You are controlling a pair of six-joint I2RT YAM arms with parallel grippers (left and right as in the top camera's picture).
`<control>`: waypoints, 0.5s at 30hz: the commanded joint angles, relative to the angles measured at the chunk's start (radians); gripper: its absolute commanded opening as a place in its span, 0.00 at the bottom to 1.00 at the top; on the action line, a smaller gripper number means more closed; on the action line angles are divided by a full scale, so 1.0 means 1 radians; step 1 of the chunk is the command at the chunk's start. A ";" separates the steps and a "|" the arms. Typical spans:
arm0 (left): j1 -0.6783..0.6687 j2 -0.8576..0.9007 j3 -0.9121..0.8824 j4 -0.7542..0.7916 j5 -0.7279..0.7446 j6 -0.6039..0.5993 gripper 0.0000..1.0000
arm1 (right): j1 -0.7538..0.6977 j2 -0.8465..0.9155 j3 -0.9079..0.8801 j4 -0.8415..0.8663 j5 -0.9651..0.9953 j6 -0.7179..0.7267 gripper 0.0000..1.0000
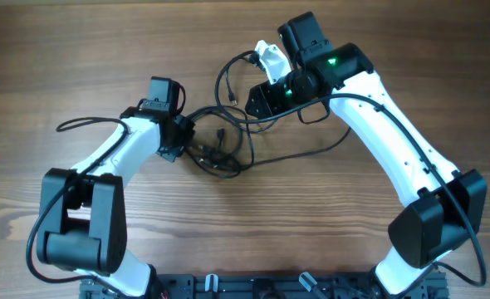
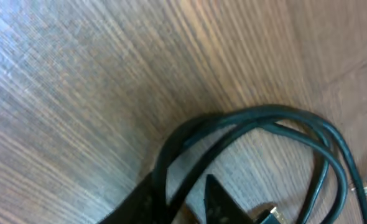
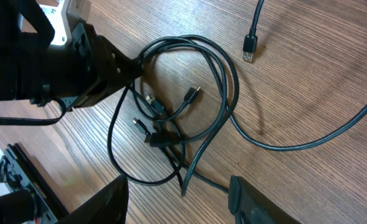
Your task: Untangle cables
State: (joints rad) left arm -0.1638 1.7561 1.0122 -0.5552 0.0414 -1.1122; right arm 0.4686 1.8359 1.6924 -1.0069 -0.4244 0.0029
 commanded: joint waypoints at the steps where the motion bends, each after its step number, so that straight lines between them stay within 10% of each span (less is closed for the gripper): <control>1: -0.002 0.013 -0.012 0.006 -0.062 0.005 0.21 | 0.003 -0.018 0.000 -0.001 0.010 -0.011 0.53; 13: -0.002 0.013 -0.011 0.019 -0.114 0.011 0.04 | 0.003 -0.018 0.000 0.007 0.002 -0.027 0.45; 15: 0.006 -0.002 -0.010 0.054 -0.111 0.157 0.04 | 0.005 -0.018 0.000 0.016 0.001 -0.050 0.45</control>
State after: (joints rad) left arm -0.1635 1.7561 1.0122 -0.5365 -0.0406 -1.1049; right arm 0.4686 1.8359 1.6924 -1.0023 -0.4248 -0.0109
